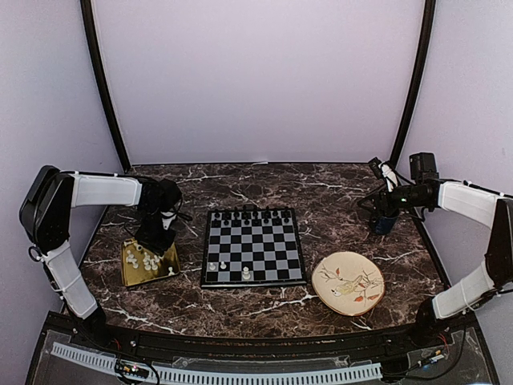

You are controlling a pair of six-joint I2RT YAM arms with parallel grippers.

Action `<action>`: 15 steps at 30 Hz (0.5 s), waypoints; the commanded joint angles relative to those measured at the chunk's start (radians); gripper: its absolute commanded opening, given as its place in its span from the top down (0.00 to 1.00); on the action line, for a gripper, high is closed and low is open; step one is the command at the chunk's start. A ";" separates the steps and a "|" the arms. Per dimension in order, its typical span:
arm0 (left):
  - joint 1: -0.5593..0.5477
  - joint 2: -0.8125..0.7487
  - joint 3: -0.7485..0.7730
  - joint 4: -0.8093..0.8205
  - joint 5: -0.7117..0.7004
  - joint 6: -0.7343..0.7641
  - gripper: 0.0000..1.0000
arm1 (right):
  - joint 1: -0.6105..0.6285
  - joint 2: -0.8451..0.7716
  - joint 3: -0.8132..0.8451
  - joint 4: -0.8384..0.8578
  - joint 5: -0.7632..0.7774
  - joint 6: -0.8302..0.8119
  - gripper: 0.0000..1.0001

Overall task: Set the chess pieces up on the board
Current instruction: Pick up the pawn from the storage box, then place the pawn on c2.

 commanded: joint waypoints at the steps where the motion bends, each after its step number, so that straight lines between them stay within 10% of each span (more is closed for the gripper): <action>1: 0.002 -0.030 0.020 0.015 0.037 0.019 0.97 | -0.002 -0.014 -0.008 0.008 0.000 -0.004 0.44; 15: -0.098 -0.195 0.084 0.207 0.354 0.093 1.00 | -0.002 -0.013 -0.007 0.008 0.004 -0.006 0.44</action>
